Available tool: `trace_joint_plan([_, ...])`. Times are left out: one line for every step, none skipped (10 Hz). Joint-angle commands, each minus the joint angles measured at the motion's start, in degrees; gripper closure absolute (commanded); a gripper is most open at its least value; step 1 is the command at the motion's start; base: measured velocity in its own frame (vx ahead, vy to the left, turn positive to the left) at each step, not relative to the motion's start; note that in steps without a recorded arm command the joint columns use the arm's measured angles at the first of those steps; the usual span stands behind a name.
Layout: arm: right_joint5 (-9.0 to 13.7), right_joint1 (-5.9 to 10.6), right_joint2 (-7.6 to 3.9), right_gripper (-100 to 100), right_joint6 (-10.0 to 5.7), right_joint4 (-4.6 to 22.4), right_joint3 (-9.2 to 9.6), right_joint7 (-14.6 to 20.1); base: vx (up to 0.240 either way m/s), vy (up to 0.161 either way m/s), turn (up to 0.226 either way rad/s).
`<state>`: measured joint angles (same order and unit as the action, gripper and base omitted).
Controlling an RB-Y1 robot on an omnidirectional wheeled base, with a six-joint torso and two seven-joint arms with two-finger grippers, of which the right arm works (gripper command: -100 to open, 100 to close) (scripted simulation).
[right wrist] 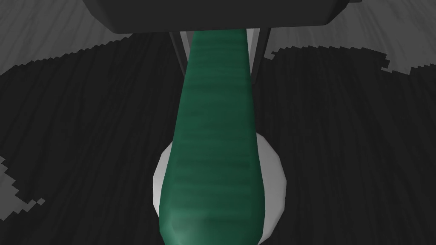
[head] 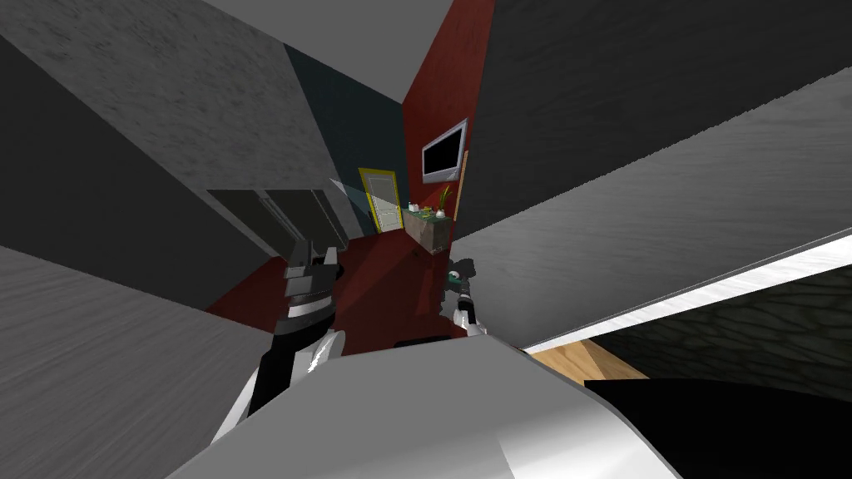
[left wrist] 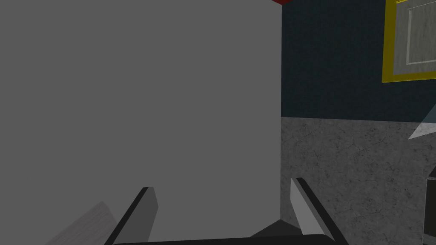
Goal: Push the door open
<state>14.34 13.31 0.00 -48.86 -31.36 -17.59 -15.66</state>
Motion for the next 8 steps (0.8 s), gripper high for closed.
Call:
trace_joint_plan([0.8,0.91,0.73,100,-1.44,1.4,-1.24,-0.5,0.166,0.044,-0.065])
trace_joint_plan([1.1,0.93,1.44,100,-1.52,1.4,-1.62,-0.7,0.170,0.057,-0.083])
trace_joint_plan([1.4,0.95,2.36,100,-1.60,1.3,-2.01,-1.0,0.155,0.070,-0.068])
trace_joint_plan([1.4,0.55,1.33,100,-1.71,1.7,-2.13,-0.8,0.061,0.019,-0.054])
trace_joint_plan([2.3,0.56,-0.60,100,-2.02,1.6,-3.42,-1.4,0.130,-0.020,-0.018])
trace_joint_plan([2.3,0.56,-0.60,100,-2.02,1.6,-3.42,-1.4,0.152,-0.020,-0.020])
trace_joint_plan([2.9,0.64,-1.26,100,-2.12,1.6,-4.13,-1.7,0.172,0.039,-0.002])
trace_joint_plan([2.9,0.64,-1.26,100,-2.12,1.4,-4.13,-1.7,0.164,0.017,-0.048])
